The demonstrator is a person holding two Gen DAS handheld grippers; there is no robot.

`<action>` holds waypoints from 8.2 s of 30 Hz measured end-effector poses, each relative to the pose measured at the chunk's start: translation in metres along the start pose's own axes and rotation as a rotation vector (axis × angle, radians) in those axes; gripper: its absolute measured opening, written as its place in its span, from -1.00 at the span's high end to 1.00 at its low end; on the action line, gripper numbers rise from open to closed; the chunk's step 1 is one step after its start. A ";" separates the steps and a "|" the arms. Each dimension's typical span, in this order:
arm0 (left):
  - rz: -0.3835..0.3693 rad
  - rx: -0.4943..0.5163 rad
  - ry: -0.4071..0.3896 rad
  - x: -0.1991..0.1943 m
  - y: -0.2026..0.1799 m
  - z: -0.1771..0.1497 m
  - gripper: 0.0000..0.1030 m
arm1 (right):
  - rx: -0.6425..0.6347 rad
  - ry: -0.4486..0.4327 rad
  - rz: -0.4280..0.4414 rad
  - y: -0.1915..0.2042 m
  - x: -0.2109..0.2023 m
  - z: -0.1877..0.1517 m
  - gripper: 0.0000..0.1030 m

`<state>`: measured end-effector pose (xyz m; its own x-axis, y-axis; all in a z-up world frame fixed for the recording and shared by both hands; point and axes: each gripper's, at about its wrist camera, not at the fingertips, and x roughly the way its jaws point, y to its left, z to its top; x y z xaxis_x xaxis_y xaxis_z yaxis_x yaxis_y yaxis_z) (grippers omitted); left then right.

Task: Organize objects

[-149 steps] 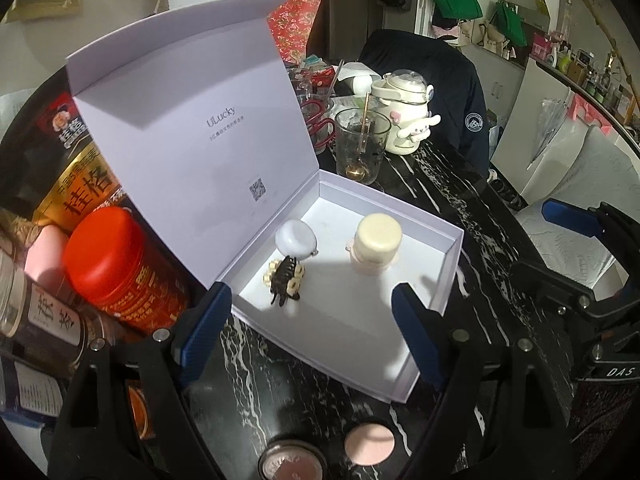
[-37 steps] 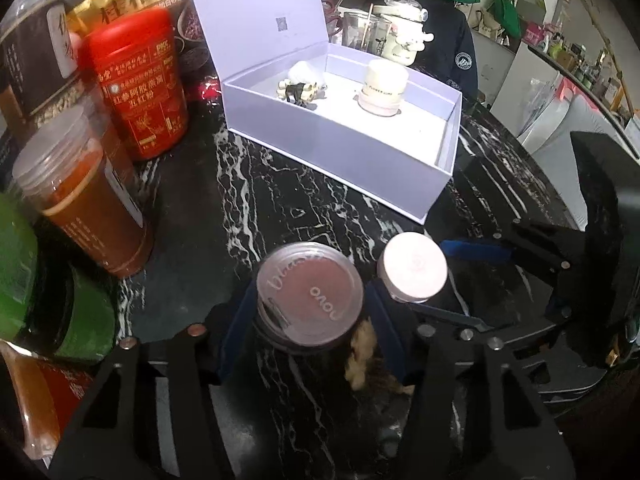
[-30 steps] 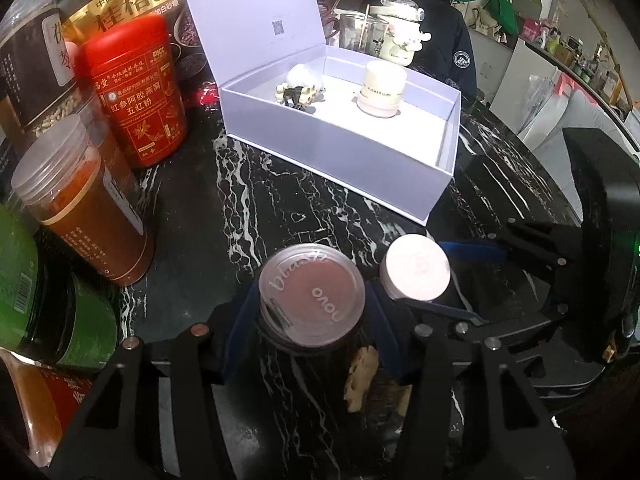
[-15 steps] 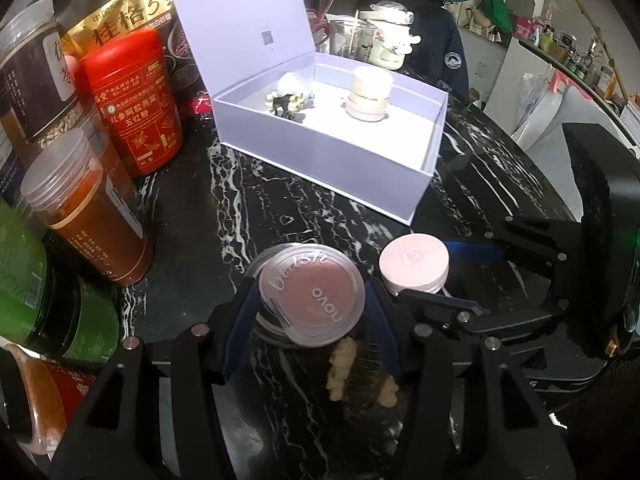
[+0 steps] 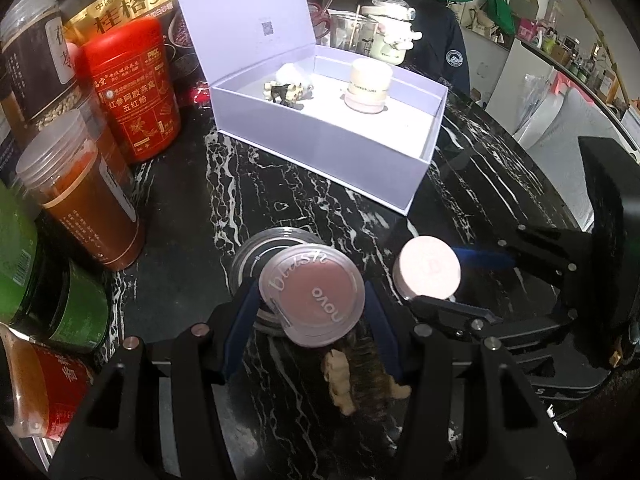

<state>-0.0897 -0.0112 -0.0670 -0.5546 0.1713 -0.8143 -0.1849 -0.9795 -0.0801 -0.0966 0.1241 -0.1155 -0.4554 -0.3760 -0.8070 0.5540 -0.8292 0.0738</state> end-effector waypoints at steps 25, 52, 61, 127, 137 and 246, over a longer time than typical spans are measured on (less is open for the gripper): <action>0.033 -0.051 -0.031 0.012 0.021 0.010 -0.02 | -0.018 -0.002 -0.010 -0.001 0.012 0.009 -0.04; 0.103 0.069 -0.042 0.011 0.006 0.001 -0.01 | -0.027 -0.012 -0.024 0.001 0.010 0.006 0.00; 0.086 0.060 -0.037 0.006 0.006 0.000 -0.01 | -0.025 -0.018 -0.011 0.003 0.006 0.004 0.00; -0.023 0.213 -0.046 0.005 -0.085 0.080 -0.01 | 0.047 -0.138 -0.124 -0.074 -0.072 0.026 0.00; -0.021 0.202 -0.033 0.029 -0.072 0.115 -0.01 | 0.023 -0.141 -0.121 -0.087 -0.055 0.061 0.00; 0.011 0.112 0.021 0.085 -0.031 0.199 -0.03 | 0.079 -0.183 -0.127 -0.158 -0.015 0.175 -0.16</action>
<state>-0.2924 0.0549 -0.0197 -0.5402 0.1567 -0.8268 -0.2687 -0.9632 -0.0070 -0.2986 0.1884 -0.0125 -0.6410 -0.3292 -0.6934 0.4311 -0.9018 0.0296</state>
